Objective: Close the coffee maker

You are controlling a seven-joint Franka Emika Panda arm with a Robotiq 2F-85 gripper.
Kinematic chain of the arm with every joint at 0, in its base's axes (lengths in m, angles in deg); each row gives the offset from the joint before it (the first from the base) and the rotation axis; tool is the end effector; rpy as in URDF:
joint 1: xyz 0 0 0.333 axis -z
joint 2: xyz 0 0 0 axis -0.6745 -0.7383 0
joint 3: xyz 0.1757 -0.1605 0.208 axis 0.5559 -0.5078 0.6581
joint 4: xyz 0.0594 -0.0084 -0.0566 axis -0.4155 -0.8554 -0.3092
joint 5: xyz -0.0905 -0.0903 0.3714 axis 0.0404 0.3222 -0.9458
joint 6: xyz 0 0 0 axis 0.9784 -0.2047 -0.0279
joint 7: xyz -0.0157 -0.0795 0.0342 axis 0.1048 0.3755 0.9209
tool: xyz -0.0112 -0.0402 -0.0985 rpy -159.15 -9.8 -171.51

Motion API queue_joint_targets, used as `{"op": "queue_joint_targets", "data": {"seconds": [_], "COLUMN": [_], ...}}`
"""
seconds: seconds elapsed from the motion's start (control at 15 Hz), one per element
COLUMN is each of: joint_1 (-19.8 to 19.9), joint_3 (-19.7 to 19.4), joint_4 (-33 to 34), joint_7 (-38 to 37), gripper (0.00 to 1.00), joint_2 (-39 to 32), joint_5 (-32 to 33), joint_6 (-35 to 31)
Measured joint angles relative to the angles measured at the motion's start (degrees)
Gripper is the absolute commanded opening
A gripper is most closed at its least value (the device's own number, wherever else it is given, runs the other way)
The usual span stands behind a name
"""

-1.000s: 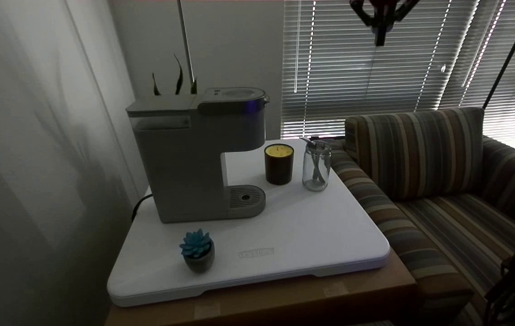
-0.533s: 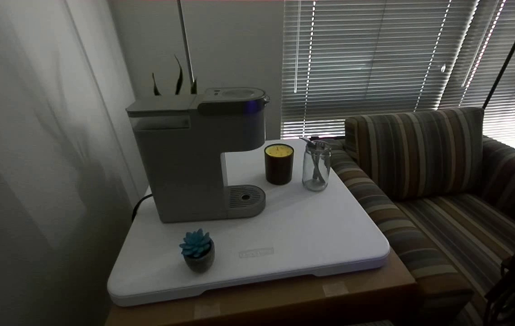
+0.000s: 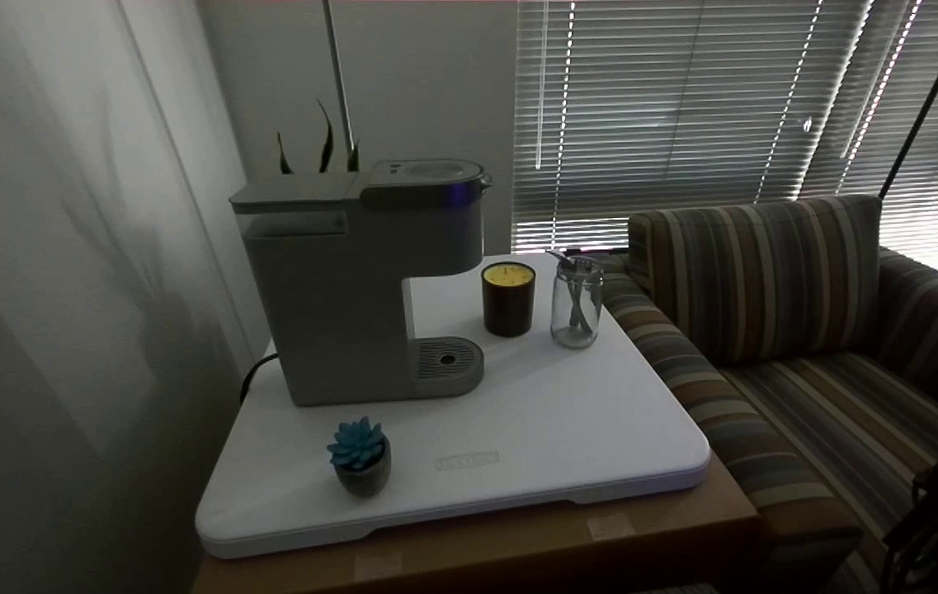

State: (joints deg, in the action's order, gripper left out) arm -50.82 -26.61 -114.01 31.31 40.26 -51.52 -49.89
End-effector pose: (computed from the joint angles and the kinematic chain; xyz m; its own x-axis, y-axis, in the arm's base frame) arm 0.6023 0.0208 0.6851 0.8067 -0.4463 0.3873 -0.5582 -0.7906 0.2517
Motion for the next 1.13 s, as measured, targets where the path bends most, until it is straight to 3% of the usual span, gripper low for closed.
{"op": "queue_joint_targets", "data": {"seconds": [0.6, 1.13], "joint_1": [2.3, 3.1], "joint_3": [-0.3, -0.3], "joint_4": [2.8, 3.1], "joint_7": [-1.2, -1.2], "gripper": [1.00, 1.00], "joint_2": [-5.6, -7.6], "joint_5": [-21.1, -29.4], "joint_6": [-10.2, -10.4]}}
